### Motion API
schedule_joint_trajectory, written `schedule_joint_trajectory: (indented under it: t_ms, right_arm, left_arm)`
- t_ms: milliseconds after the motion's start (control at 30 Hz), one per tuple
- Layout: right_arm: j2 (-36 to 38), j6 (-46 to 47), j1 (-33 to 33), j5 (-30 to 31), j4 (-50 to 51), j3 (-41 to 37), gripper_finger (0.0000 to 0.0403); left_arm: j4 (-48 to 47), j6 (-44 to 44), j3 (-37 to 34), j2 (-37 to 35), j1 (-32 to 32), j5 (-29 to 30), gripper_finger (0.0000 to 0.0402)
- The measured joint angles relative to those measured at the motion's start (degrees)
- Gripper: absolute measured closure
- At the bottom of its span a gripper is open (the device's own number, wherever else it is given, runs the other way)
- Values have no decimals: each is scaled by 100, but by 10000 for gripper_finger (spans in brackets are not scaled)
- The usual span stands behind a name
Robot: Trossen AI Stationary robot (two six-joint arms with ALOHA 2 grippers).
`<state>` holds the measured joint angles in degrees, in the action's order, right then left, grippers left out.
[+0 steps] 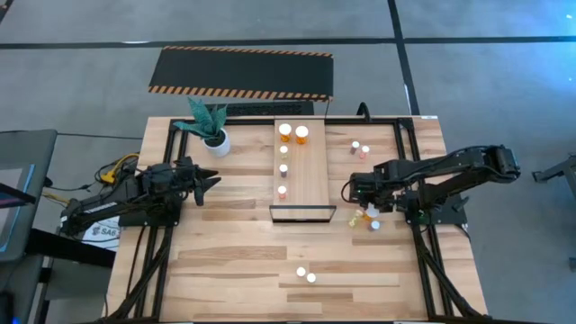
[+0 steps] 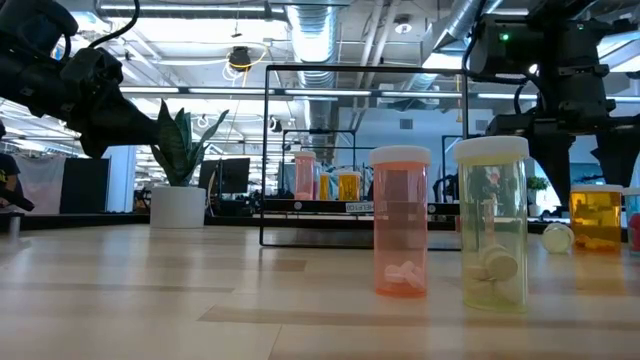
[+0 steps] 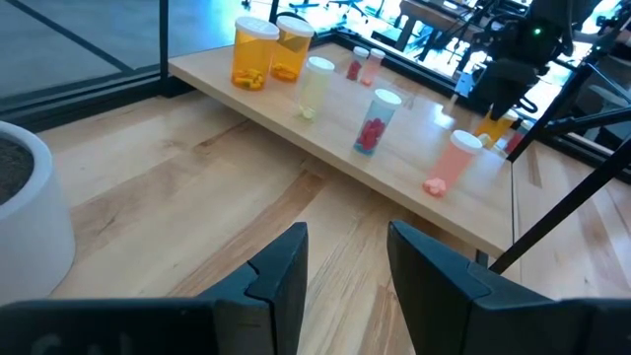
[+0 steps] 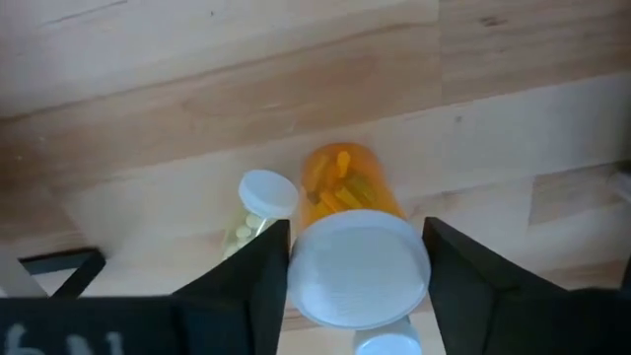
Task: Pick and place medicine bottles onto shelf by color
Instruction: Put the large orange pill bottle on the shelf aligned with the other large orange pill bottles
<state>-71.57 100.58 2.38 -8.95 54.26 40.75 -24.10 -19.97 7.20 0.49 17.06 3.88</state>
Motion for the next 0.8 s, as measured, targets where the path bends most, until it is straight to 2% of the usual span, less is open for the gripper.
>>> schedule_joint_trajectory:
  t_ms: [233,433,800]
  right_arm:
    - [-2,157,287,2,-28,-2,170]
    - [-7,95,674,7,-45,58,182]
    - [-4,-709,1376,313,474,704,186]
  left_arm:
    - [-1,0,0,0,0,0,274]
    - [0,0,-2,0,0,0,274]
    - [-2,0,0,0,0,-2,274]
